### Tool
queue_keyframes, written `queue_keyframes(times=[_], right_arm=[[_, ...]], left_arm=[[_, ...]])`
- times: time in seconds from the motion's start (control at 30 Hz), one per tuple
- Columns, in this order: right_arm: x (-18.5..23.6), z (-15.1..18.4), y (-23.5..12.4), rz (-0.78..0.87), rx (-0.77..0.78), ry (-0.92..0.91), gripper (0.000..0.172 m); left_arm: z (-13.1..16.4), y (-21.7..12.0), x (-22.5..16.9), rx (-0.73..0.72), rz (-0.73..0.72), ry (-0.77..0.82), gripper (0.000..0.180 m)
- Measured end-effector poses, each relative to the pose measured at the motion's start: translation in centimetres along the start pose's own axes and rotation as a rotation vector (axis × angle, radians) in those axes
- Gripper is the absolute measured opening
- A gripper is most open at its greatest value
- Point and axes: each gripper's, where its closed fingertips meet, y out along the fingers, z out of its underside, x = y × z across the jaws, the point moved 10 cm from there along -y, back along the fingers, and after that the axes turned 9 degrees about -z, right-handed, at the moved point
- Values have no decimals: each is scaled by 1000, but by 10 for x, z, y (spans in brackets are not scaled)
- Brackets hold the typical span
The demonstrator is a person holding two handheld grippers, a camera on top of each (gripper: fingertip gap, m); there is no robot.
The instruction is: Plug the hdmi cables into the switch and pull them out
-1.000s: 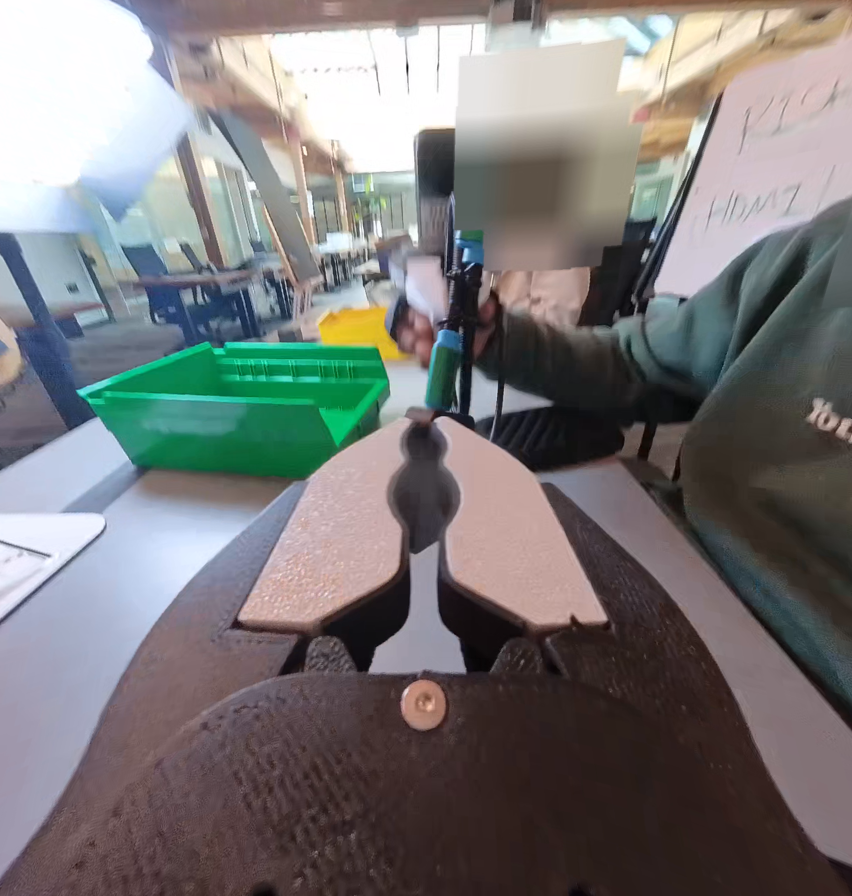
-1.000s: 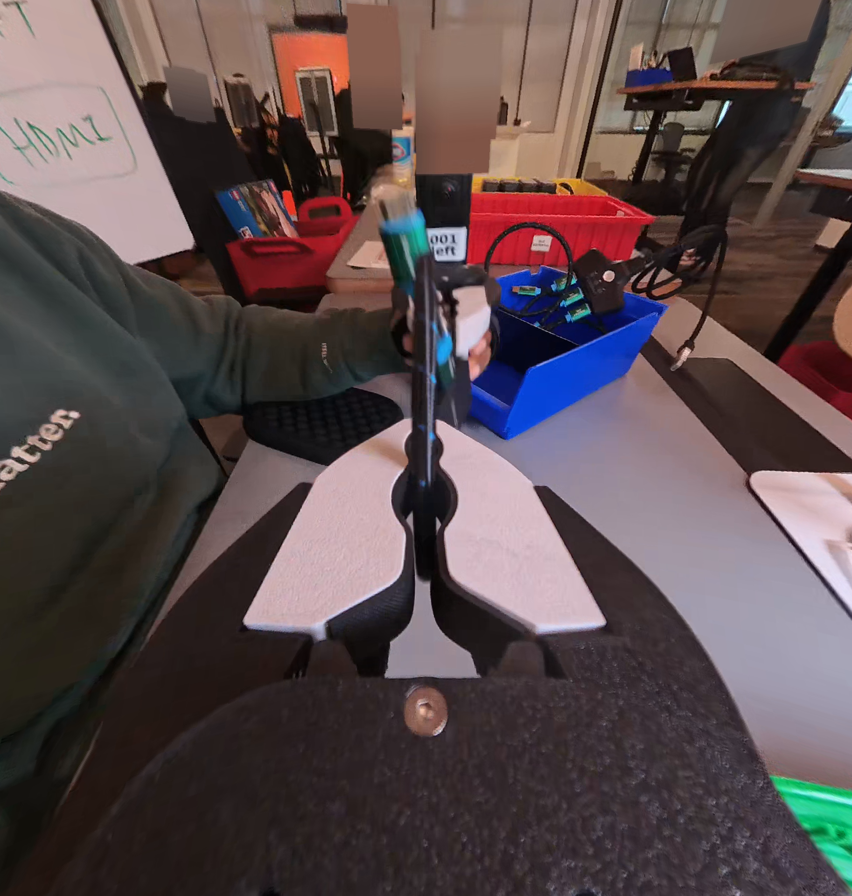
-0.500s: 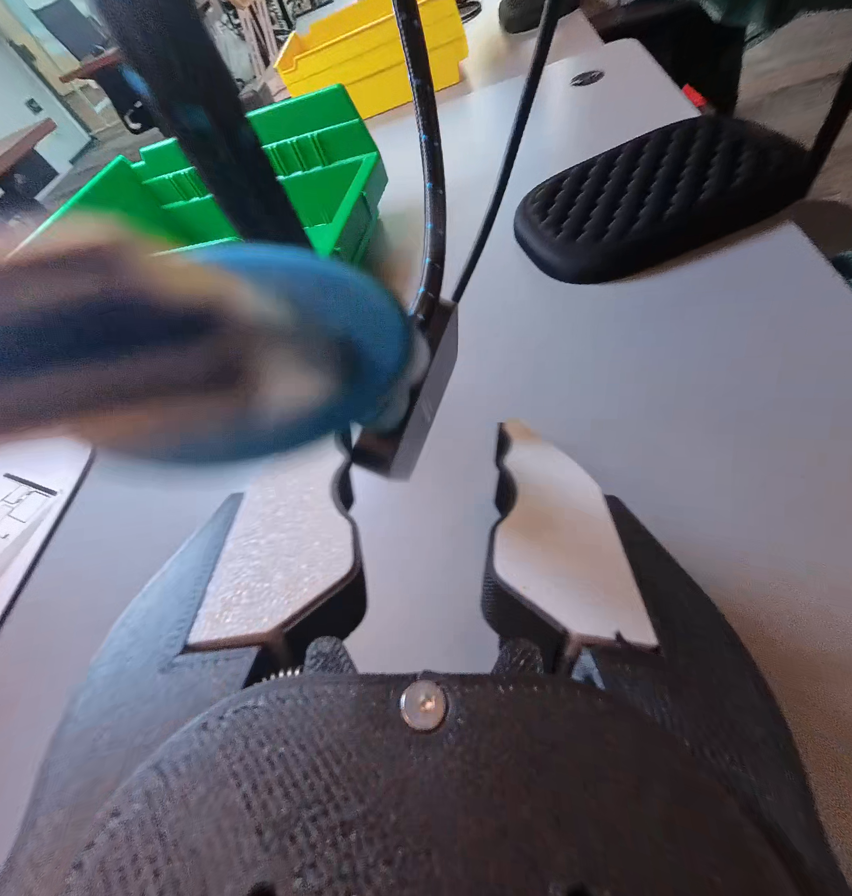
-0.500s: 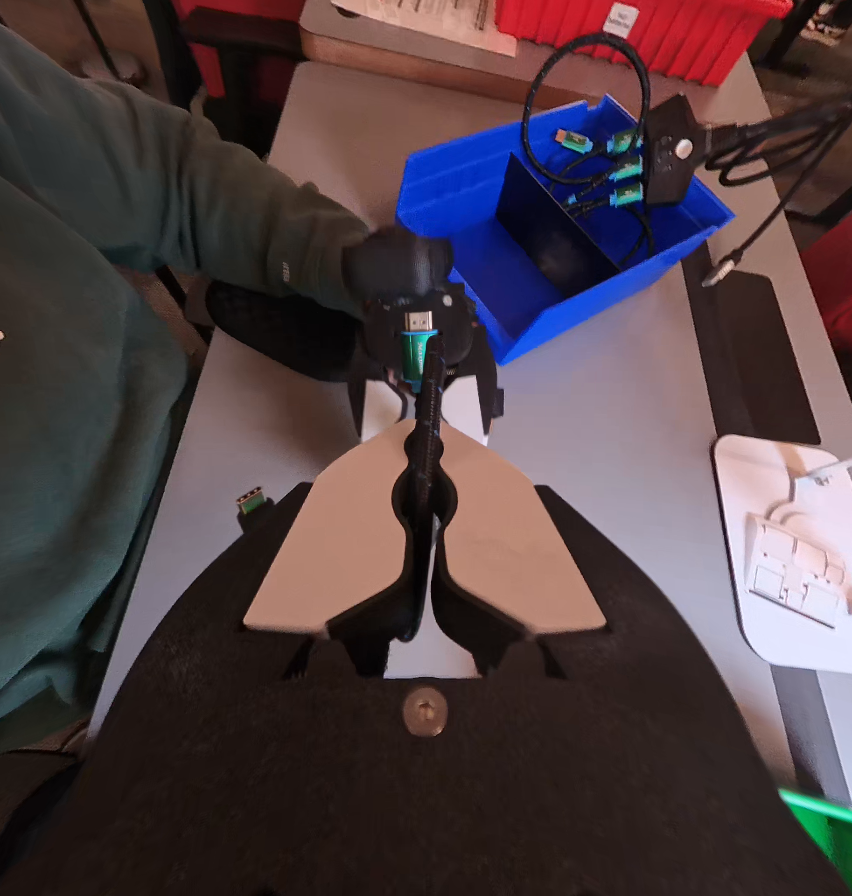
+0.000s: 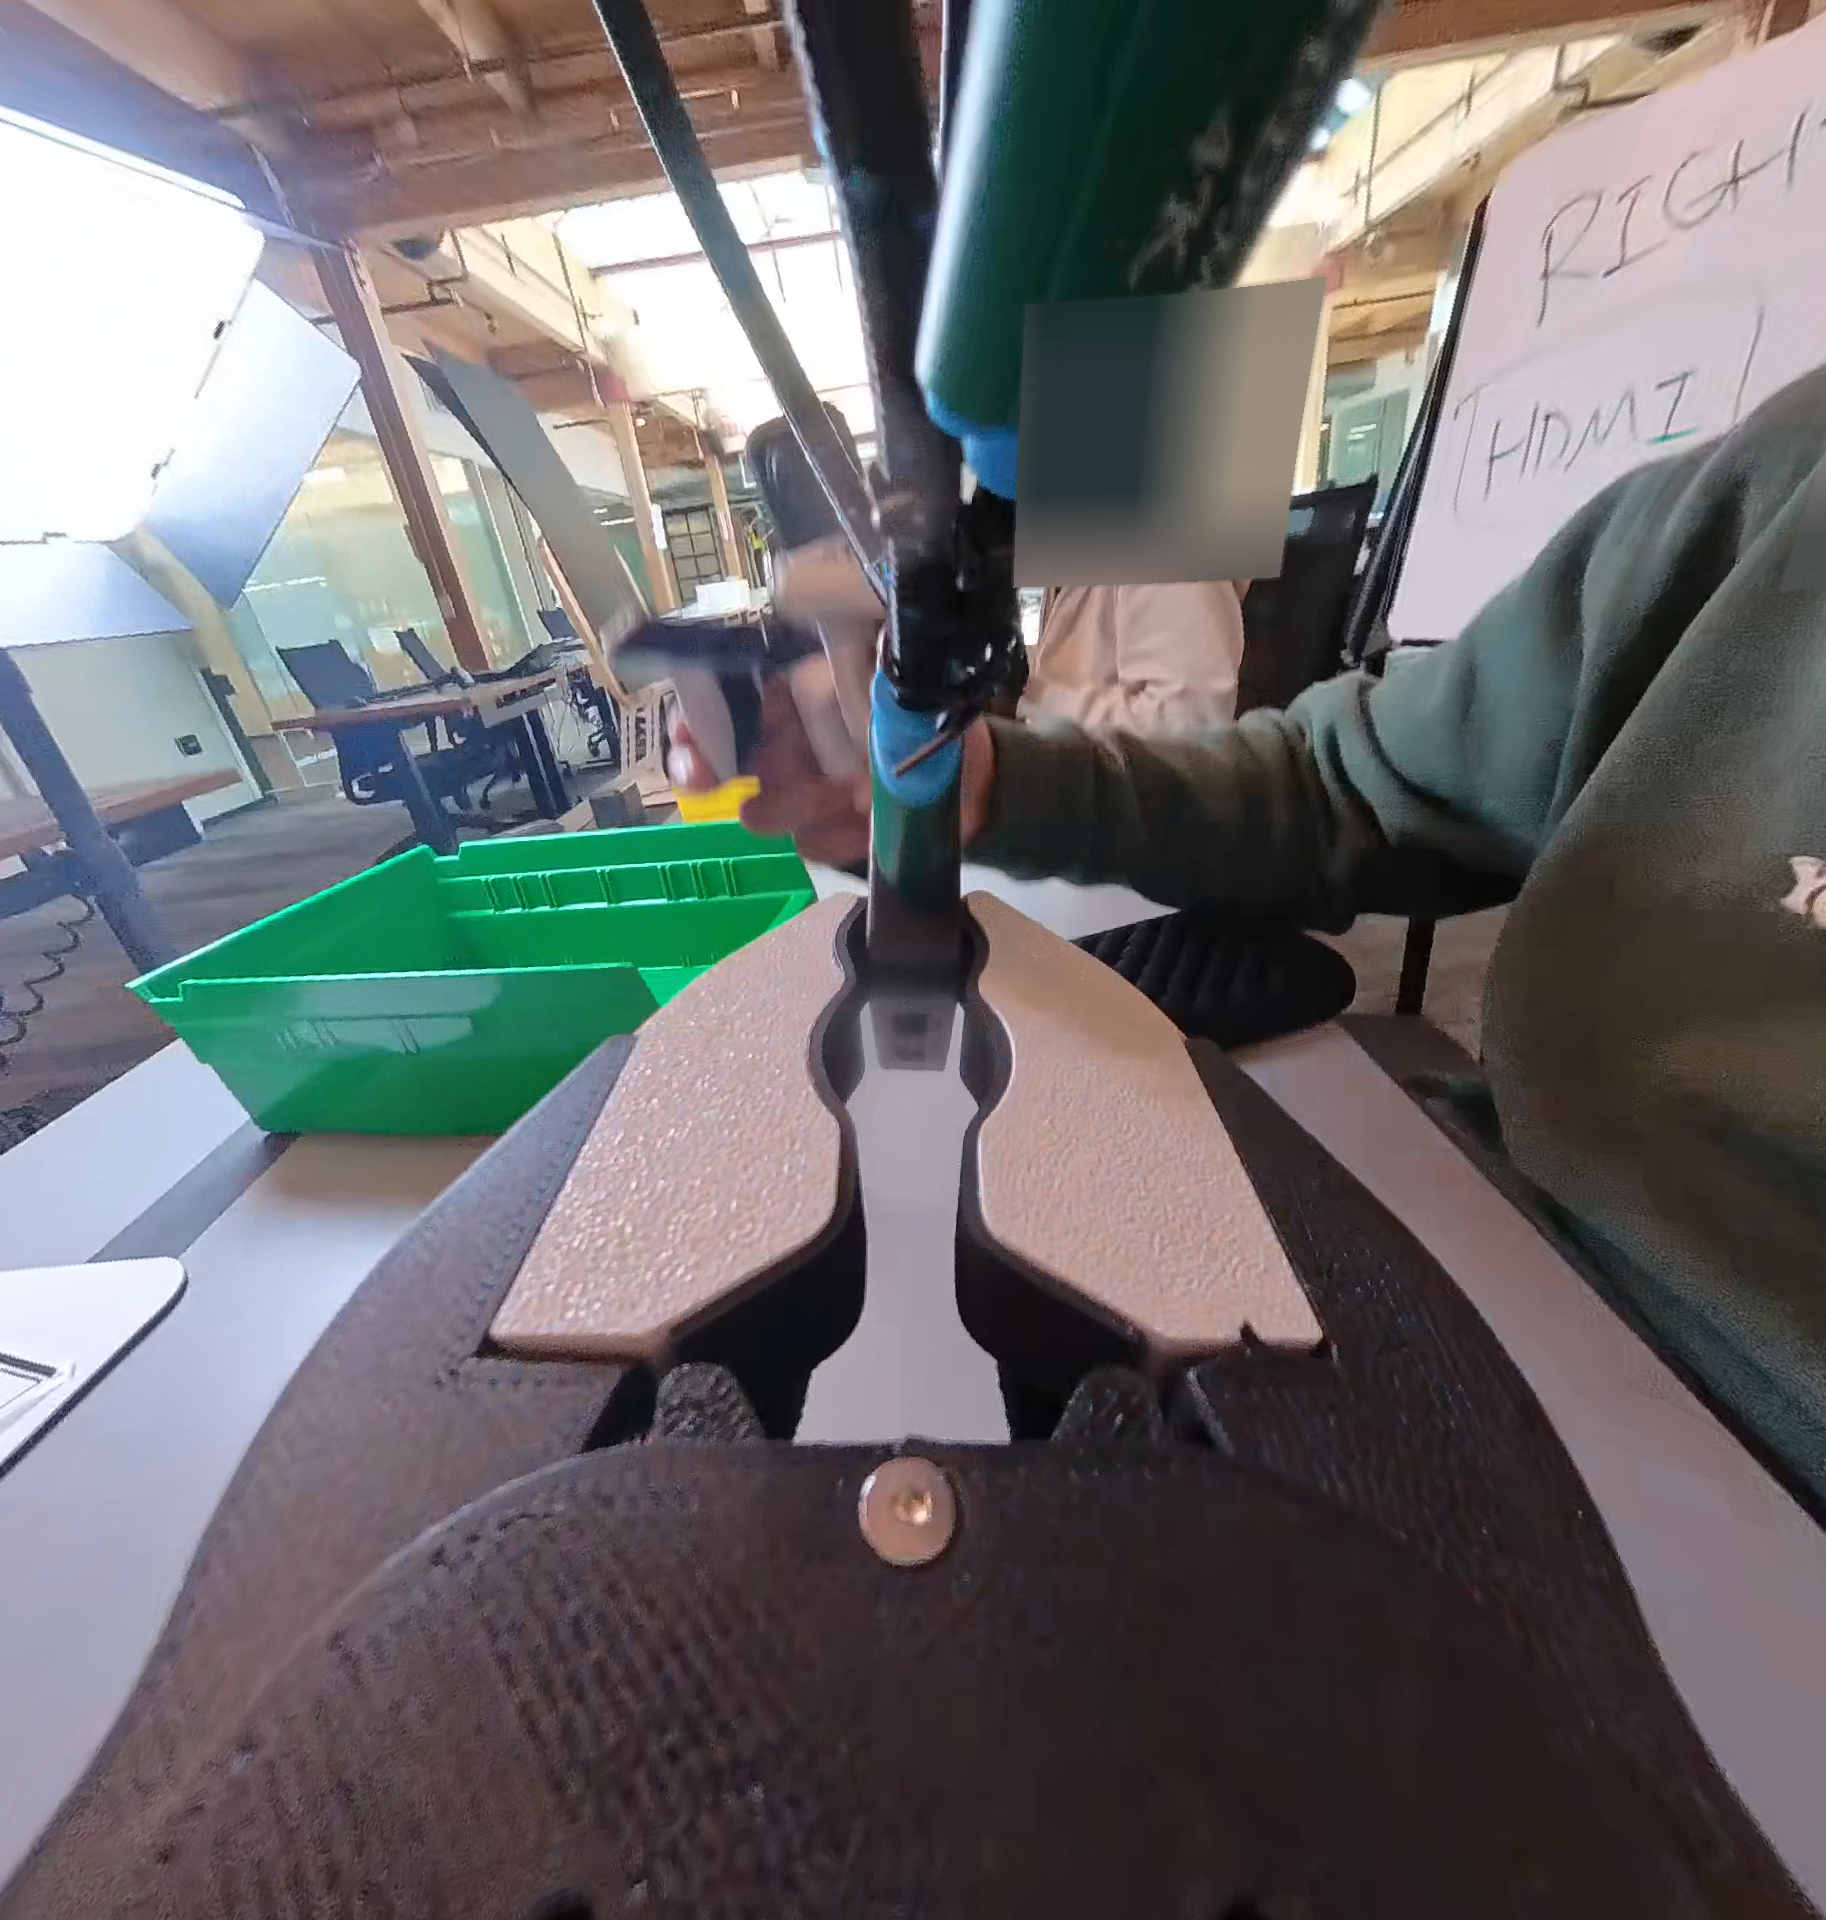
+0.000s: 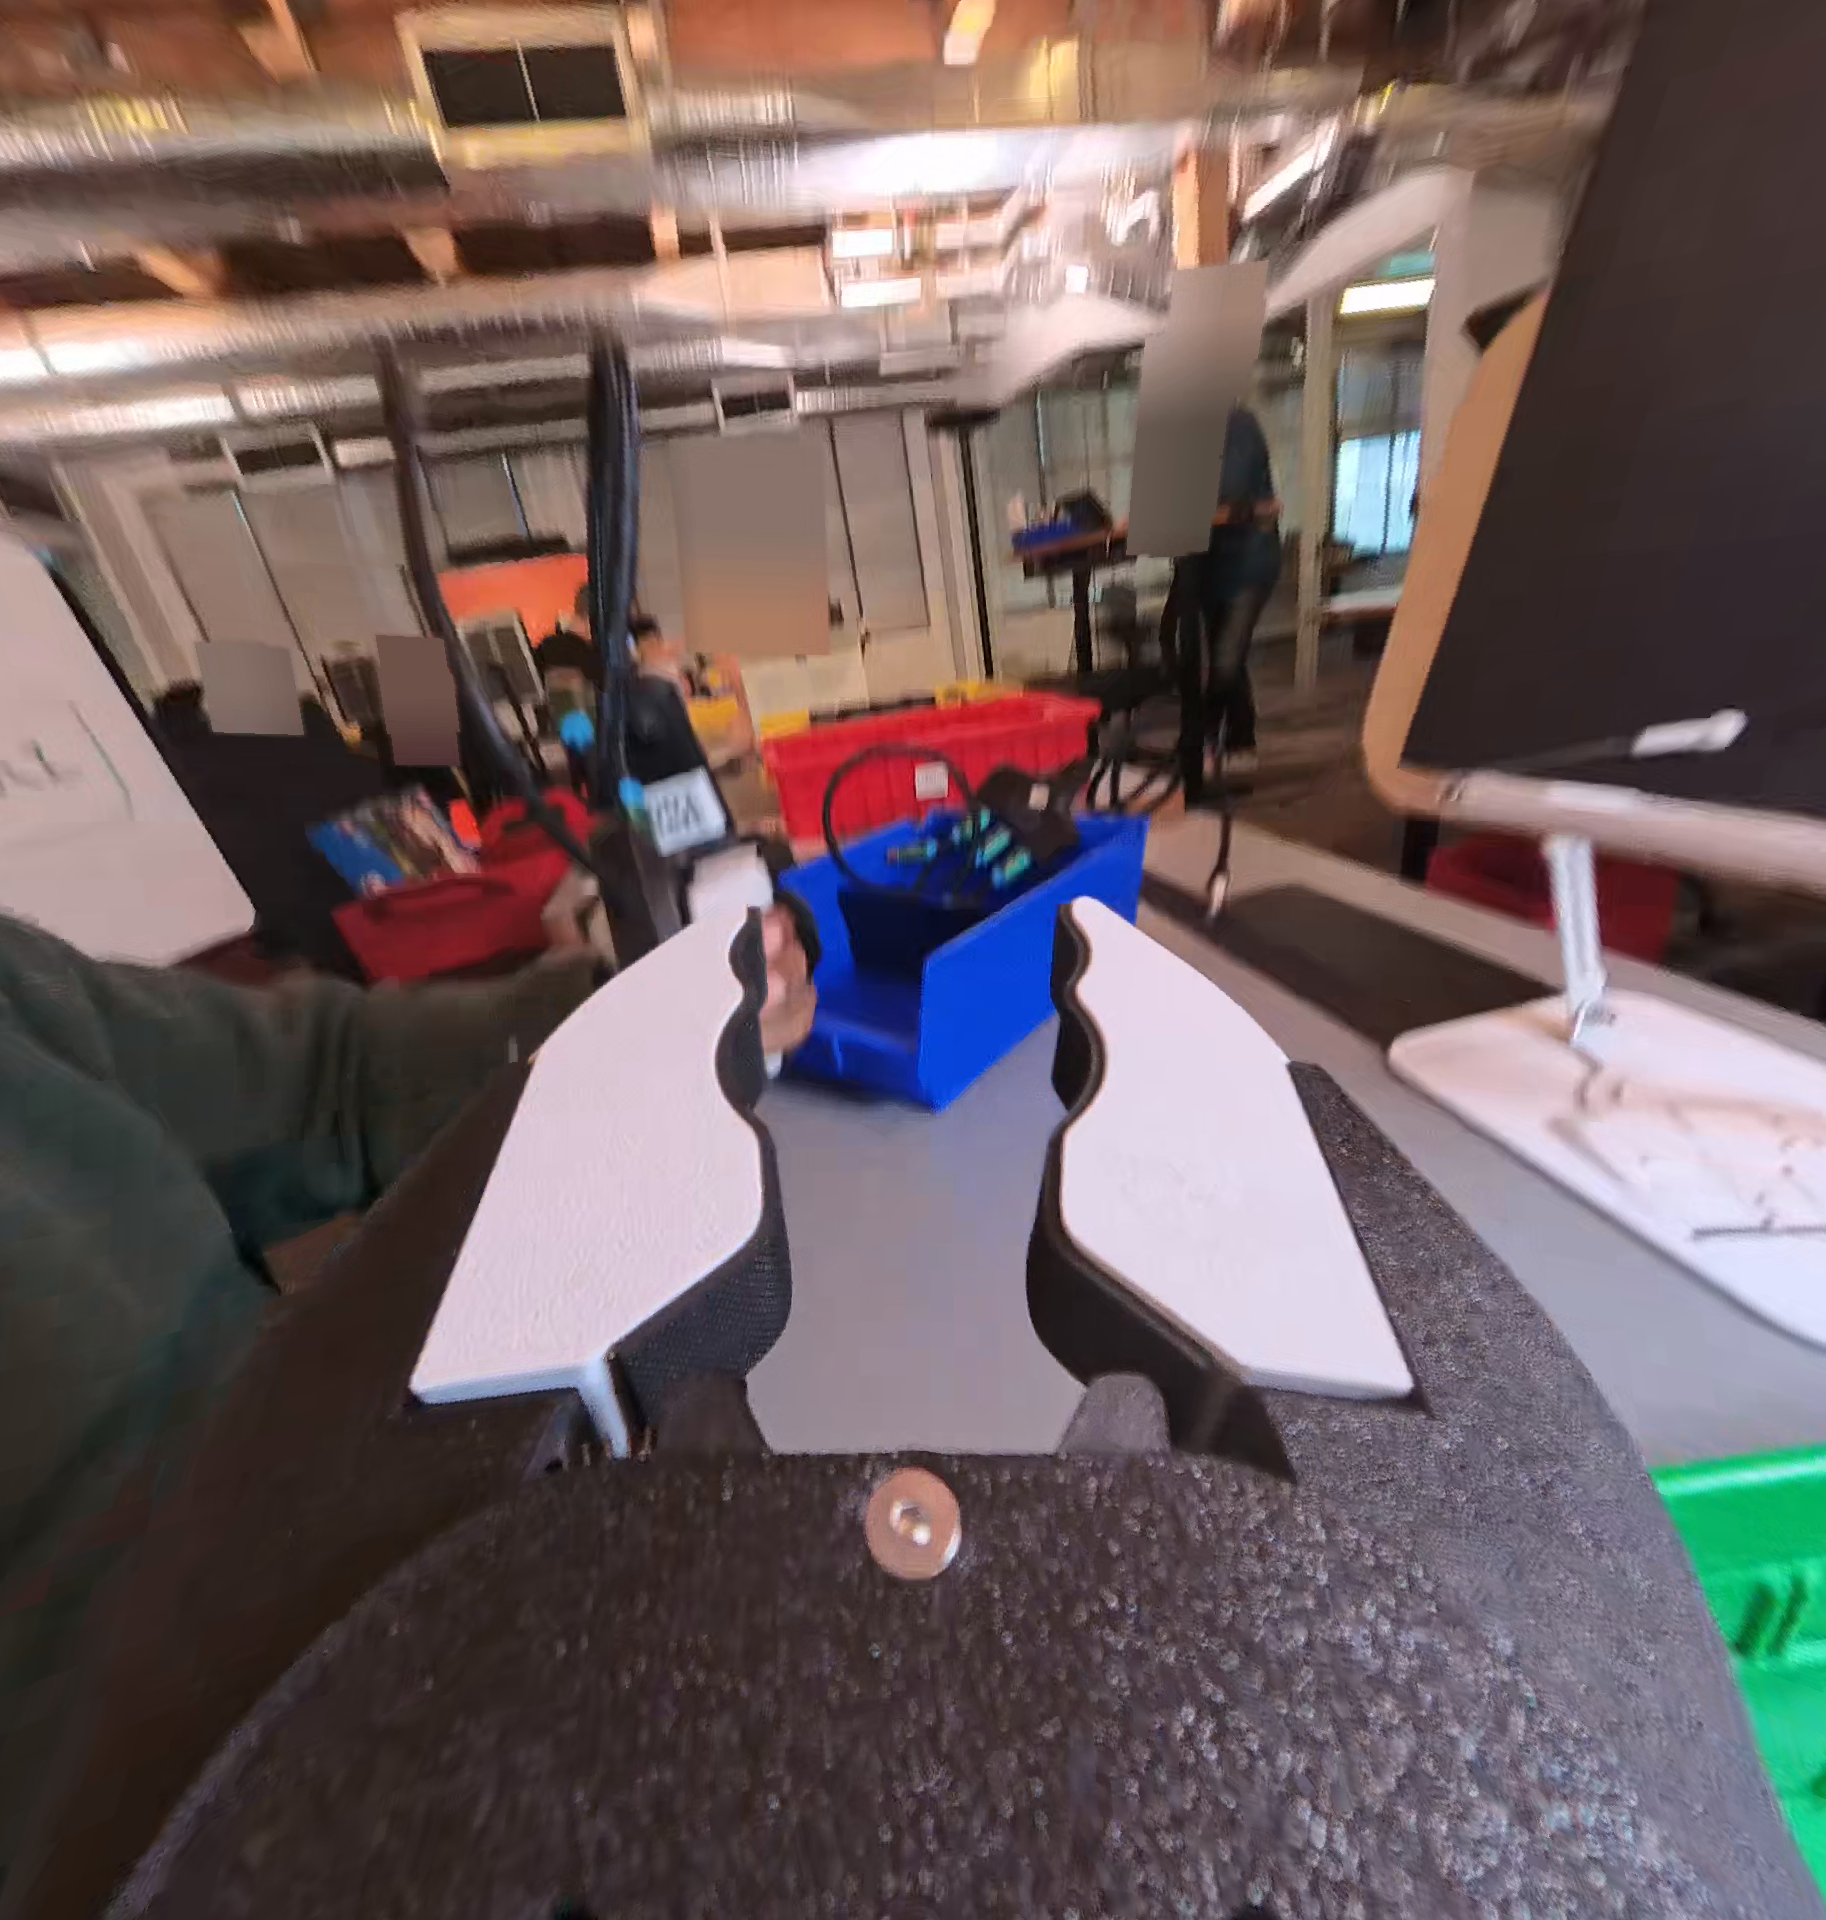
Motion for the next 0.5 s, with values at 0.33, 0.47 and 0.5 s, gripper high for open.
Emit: queue_keyframes(times=[0.33, 0.47, 0.5], right_arm=[[49, 67, 75, -184, 413, -195, 14], [44, 75, 66, -196, 453, -132, 13], [44, 78, 65, -188, 473, -139, 13]], left_arm=[[24, 20, -9, 157, 45, -81, 14], [24, 19, -11, 192, 37, -47, 17], [22, 19, -11, 179, 36, -47, 19]])
